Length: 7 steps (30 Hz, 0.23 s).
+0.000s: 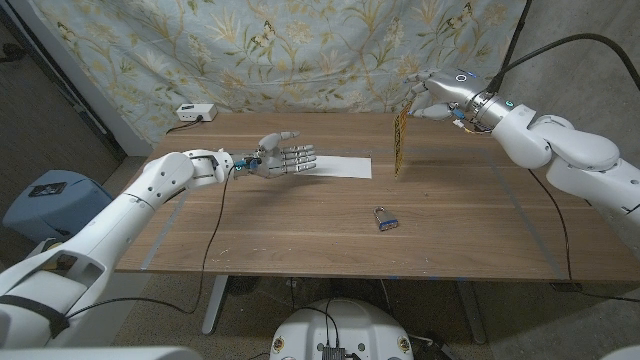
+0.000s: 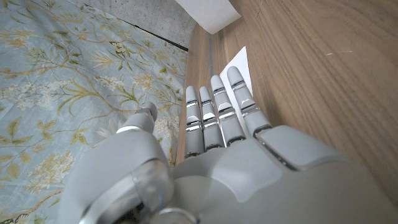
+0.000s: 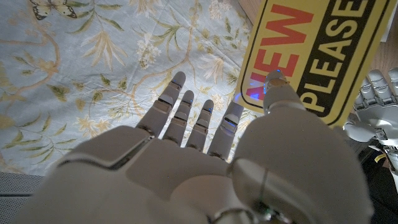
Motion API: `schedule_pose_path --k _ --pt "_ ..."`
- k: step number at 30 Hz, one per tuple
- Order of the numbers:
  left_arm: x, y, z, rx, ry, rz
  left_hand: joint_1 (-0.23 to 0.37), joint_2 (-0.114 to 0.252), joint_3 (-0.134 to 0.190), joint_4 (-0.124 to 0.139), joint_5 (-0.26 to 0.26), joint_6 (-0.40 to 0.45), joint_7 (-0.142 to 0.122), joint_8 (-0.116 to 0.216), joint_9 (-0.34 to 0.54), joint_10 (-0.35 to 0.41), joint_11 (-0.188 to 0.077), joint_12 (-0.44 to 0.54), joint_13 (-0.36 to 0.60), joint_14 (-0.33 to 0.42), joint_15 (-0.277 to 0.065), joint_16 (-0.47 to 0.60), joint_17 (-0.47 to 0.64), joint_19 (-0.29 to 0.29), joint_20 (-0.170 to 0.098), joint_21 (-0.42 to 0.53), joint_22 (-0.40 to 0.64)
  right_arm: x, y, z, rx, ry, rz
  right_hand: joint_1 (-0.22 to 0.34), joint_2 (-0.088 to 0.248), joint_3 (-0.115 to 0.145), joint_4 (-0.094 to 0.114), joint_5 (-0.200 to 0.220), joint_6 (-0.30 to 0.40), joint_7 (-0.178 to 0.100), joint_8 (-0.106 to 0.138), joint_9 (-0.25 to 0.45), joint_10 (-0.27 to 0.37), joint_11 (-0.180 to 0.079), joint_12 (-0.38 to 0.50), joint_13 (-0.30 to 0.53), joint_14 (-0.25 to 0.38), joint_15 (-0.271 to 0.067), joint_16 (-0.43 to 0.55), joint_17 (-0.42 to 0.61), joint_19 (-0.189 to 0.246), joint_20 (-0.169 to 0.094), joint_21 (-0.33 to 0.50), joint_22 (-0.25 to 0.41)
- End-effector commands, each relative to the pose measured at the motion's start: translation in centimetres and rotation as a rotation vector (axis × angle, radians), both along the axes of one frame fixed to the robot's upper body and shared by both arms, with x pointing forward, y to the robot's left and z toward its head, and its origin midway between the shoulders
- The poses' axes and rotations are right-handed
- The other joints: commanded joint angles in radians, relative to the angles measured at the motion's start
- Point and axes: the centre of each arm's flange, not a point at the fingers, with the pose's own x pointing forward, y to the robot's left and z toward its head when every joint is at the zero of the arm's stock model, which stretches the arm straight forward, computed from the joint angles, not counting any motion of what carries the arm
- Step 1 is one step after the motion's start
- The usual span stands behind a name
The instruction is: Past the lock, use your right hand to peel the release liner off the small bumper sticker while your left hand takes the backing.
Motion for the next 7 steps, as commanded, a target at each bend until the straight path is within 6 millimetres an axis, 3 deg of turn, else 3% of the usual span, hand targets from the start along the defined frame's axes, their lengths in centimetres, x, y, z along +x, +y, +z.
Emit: schedule_pose_path --k 1,7 --pt "0.15 2.60 1.53 -0.005 -0.064 -0.012 -0.008 0.000 0.003 -0.003 0.006 -0.002 -0.003 -0.004 -0.001 -0.006 -0.002 0.007 0.001 -0.005 0.003 -0.002 0.000 -0.005 0.005 -0.002 0.003 0.68 2.01 0.04 0.021 0.009 -0.023 -0.012 -0.002 -0.001 0.003 0.004 -0.005 0.000 -0.001 0.000 -0.002 -0.002 0.002 0.005 0.002 -0.098 0.000 0.003 -0.002 0.002 -0.002 0.005" --pt "0.37 2.38 1.01 -0.029 -0.075 -0.014 -0.011 0.004 0.004 -0.002 0.006 -0.001 -0.004 -0.004 -0.004 -0.005 -0.005 0.009 0.001 -0.006 0.002 -0.001 0.001 -0.005 0.005 -0.002 0.003 1.44 2.70 0.26 0.014 0.004 -0.002 -0.014 -0.001 -0.001 0.003 0.004 -0.004 0.000 -0.002 0.000 -0.002 -0.003 0.002 0.005 0.003 -0.099 -0.001 0.003 -0.002 0.004 -0.001 0.005"
